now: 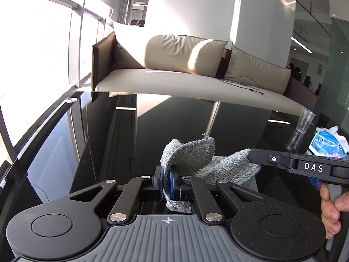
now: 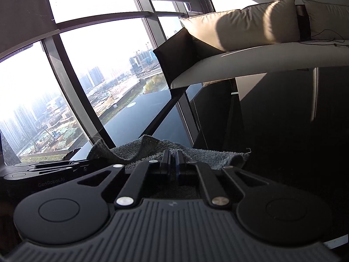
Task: Fold towel
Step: 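Lift the towel with both tools, spreading it open between them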
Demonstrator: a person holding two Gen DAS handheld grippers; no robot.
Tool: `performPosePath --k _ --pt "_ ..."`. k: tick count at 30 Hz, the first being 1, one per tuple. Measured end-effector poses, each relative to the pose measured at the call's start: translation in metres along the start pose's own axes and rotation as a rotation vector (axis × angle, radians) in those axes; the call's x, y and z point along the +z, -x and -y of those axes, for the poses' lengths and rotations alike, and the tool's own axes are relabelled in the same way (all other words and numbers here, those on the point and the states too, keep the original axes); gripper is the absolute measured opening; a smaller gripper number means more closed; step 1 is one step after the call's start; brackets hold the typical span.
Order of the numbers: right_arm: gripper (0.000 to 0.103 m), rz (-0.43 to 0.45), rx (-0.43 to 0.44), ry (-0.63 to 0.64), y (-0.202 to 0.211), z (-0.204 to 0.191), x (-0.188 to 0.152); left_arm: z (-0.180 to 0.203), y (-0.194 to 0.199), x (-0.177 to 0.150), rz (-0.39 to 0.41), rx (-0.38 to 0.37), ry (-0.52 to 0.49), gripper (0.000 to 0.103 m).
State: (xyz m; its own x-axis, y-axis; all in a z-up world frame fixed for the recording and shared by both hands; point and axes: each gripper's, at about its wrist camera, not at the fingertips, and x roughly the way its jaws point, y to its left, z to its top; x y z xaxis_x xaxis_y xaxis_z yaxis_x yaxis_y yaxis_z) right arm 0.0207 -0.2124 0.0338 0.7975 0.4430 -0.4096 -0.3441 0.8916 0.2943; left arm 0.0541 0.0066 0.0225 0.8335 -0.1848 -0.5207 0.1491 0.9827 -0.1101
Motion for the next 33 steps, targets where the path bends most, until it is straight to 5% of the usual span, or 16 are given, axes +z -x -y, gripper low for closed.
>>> performPosePath --k 23,30,33 --pt "0.002 0.184 -0.014 0.075 0.068 -0.032 0.044 0.031 0.067 0.034 0.241 0.059 -0.011 0.005" --pt "0.005 0.024 0.056 0.109 0.052 -0.034 0.019 0.028 0.072 0.032 0.228 0.055 0.012 0.005" --pt "0.016 -0.095 0.058 0.182 0.036 -0.039 -0.005 0.022 0.068 0.031 0.217 0.051 0.028 0.005"
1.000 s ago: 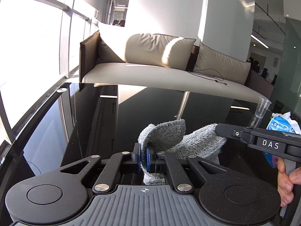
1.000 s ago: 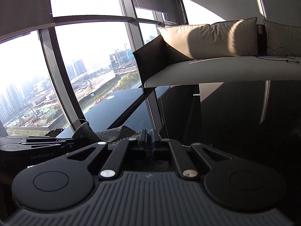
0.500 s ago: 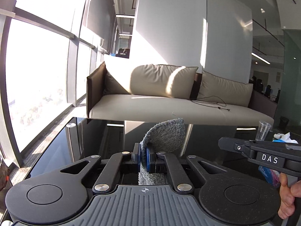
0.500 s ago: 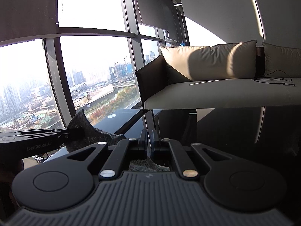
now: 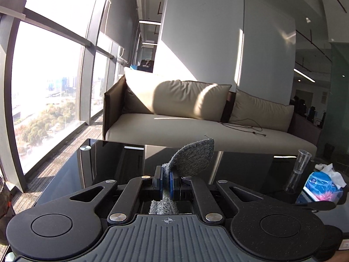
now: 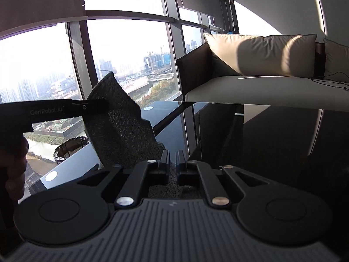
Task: Fold towel
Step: 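Lift the towel with both tools, spreading it open between them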
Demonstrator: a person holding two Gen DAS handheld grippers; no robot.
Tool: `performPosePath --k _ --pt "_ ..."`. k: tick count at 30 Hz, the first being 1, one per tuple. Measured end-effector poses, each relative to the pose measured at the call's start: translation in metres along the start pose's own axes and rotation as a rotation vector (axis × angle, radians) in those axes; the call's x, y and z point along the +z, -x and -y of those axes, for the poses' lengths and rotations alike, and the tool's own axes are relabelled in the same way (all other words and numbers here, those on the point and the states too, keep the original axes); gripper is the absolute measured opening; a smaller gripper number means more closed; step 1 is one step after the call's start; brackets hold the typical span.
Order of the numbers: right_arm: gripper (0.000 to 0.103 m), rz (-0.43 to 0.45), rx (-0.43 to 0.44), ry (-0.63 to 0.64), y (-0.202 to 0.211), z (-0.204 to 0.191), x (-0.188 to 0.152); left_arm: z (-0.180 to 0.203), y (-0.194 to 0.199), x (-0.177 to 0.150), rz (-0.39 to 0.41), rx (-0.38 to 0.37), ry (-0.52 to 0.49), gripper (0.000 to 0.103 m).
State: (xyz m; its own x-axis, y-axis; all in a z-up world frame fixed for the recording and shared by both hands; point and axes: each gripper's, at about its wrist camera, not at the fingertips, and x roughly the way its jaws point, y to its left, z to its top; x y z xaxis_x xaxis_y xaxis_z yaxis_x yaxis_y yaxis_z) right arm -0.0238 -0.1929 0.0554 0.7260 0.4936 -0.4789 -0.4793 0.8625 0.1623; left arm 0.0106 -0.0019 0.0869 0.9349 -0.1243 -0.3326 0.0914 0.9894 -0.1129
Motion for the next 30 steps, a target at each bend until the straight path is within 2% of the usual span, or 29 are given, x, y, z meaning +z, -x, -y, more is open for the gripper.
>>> performPosePath --k 2,5,14,16,18,19,20,23,30 --pt "0.03 -0.054 0.016 0.012 -0.007 -0.002 -0.01 -0.002 -0.002 -0.001 -0.006 -0.001 0.006 0.005" --pt "0.036 -0.092 0.015 0.013 -0.015 -0.004 -0.017 -0.006 -0.004 -0.001 -0.013 -0.004 0.011 0.005" --pt "0.036 -0.115 -0.002 -0.012 -0.036 -0.006 -0.022 -0.014 -0.004 -0.003 -0.019 -0.011 0.009 0.005" --pt "0.036 -0.119 -0.009 0.013 -0.04 -0.009 -0.024 -0.016 -0.005 -0.004 -0.022 -0.009 0.008 0.005" --pt "0.028 -0.121 -0.017 0.04 -0.043 -0.012 -0.027 -0.018 -0.006 -0.005 -0.026 -0.008 0.013 0.005" --pt "0.019 -0.121 -0.017 0.044 -0.044 -0.012 -0.029 -0.018 -0.006 -0.005 -0.027 -0.008 0.014 0.005" --pt "0.014 -0.122 -0.016 0.048 -0.045 -0.012 -0.031 -0.018 -0.006 -0.005 -0.027 -0.008 0.014 0.005" --pt "0.005 -0.113 -0.016 0.066 -0.045 -0.014 -0.032 -0.018 -0.006 -0.005 -0.028 -0.008 0.013 0.005" --pt "0.0 -0.032 0.017 -0.054 -0.037 0.002 -0.021 -0.024 -0.005 -0.005 -0.029 -0.004 0.021 0.005"
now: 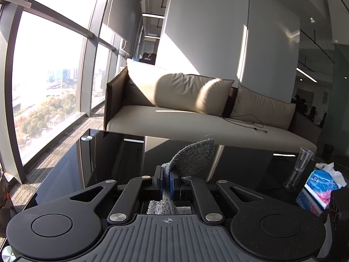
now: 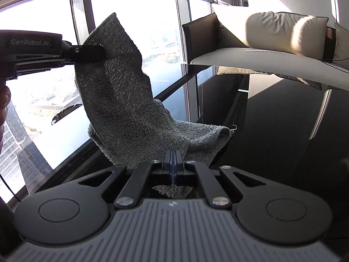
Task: Fold towel
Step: 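Lift the towel with both tools, spreading it open between them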
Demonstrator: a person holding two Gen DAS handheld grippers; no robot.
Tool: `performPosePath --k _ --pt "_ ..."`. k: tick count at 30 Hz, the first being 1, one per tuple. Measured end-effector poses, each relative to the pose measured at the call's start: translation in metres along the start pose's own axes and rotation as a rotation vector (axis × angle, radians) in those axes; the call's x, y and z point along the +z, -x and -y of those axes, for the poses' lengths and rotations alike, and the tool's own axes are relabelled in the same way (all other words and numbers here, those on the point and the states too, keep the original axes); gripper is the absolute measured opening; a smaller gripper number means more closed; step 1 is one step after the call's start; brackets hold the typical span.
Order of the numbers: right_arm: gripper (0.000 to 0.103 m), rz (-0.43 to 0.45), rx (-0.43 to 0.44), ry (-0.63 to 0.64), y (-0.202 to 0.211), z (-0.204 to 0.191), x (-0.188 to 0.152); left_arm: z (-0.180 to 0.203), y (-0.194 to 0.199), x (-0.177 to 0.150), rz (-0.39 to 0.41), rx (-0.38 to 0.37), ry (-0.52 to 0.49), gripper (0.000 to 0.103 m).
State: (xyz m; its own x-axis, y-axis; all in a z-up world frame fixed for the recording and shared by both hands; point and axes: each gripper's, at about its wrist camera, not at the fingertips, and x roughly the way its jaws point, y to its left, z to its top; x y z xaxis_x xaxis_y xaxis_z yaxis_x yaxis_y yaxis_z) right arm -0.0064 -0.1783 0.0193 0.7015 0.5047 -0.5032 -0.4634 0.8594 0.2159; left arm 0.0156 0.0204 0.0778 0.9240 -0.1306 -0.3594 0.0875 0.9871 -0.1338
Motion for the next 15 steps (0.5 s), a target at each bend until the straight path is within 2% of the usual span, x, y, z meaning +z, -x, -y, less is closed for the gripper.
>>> performPosePath --k 3,4,6,7,9,11,15 --pt "0.001 -0.053 0.037 -0.049 -0.004 0.003 0.002 0.0 -0.001 0.0 -0.002 -0.001 0.002 0.005" --pt "0.003 -0.076 0.026 -0.043 -0.007 0.001 0.001 0.0 -0.001 0.0 -0.003 -0.003 0.001 0.005" --pt "0.016 -0.092 -0.028 0.002 -0.012 -0.008 -0.003 0.001 -0.001 -0.001 -0.005 -0.005 -0.003 0.005" --pt "0.025 -0.086 -0.034 0.019 -0.014 -0.011 -0.005 0.002 -0.001 -0.001 -0.006 -0.006 -0.003 0.005" --pt "0.028 -0.069 -0.015 0.022 -0.015 -0.014 -0.006 0.001 -0.002 -0.002 -0.009 -0.007 -0.001 0.005" --pt "0.036 -0.062 -0.022 0.027 -0.017 -0.015 -0.006 0.0 -0.002 -0.002 -0.012 -0.008 0.0 0.005" --pt "0.041 -0.05 -0.05 0.033 -0.021 -0.013 -0.006 -0.001 -0.004 -0.003 -0.018 -0.009 0.001 0.005"
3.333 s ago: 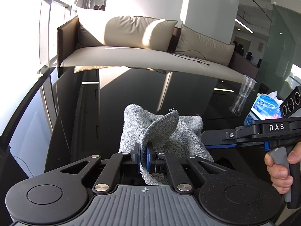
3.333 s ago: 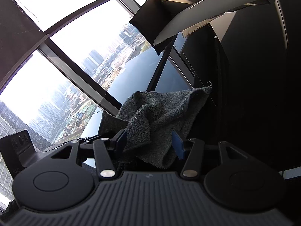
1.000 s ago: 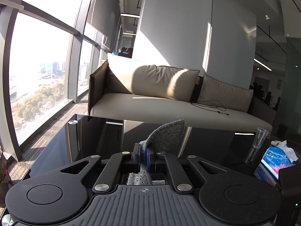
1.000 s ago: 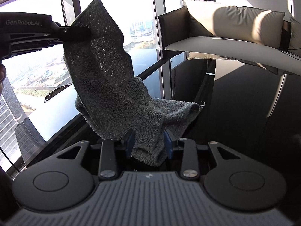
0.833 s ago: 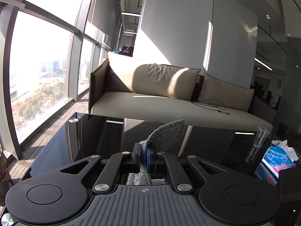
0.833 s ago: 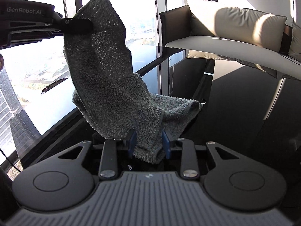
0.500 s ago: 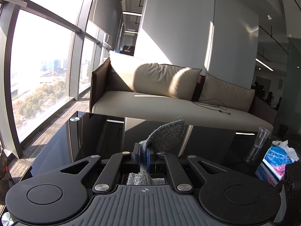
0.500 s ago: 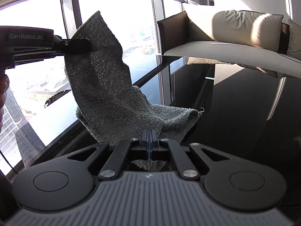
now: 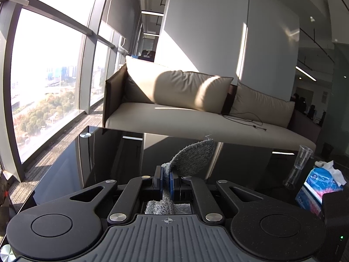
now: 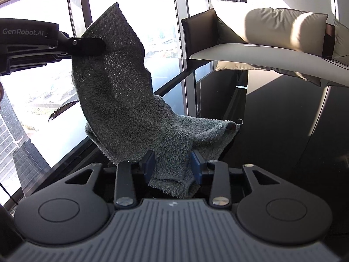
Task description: Fold towel
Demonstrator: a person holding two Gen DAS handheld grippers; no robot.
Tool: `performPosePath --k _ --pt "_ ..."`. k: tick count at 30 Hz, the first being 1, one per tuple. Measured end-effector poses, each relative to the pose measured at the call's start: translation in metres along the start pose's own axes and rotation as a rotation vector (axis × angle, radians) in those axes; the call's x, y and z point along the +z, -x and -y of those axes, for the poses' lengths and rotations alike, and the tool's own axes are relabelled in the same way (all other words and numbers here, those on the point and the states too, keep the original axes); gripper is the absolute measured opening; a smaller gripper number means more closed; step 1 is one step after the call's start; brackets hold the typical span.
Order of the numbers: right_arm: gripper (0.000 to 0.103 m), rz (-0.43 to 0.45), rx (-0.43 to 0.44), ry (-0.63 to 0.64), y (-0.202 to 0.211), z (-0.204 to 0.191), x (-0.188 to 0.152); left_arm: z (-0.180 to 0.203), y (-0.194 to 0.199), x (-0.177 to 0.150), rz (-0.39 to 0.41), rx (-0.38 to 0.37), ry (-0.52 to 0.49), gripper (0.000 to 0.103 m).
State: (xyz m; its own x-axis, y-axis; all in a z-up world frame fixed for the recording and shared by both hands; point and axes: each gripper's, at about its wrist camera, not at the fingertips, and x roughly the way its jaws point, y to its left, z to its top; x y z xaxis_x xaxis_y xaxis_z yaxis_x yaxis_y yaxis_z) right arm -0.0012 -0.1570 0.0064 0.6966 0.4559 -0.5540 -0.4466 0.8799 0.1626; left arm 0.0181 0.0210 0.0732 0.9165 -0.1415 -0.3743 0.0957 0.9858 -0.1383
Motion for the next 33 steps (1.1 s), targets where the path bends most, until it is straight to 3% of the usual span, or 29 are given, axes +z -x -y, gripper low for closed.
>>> performPosePath --k 6,11,12,19,33 --pt "0.04 -0.001 0.061 -0.013 -0.008 0.004 0.0 0.0 -0.003 -0.001 -0.006 -0.001 -0.001 0.005" --pt "0.007 -0.007 0.056 0.001 -0.006 0.005 0.001 -0.001 -0.005 -0.002 -0.008 0.003 0.002 0.005" --pt "0.005 -0.006 0.057 -0.005 -0.006 0.006 0.001 -0.002 -0.005 -0.002 -0.007 0.005 0.003 0.005" --pt "0.005 0.054 0.041 -0.065 0.018 0.016 0.011 -0.008 -0.003 -0.001 0.006 0.032 0.024 0.005" --pt "0.004 0.273 0.057 -0.151 0.113 0.034 0.049 0.006 0.038 0.025 0.129 0.039 0.027 0.005"
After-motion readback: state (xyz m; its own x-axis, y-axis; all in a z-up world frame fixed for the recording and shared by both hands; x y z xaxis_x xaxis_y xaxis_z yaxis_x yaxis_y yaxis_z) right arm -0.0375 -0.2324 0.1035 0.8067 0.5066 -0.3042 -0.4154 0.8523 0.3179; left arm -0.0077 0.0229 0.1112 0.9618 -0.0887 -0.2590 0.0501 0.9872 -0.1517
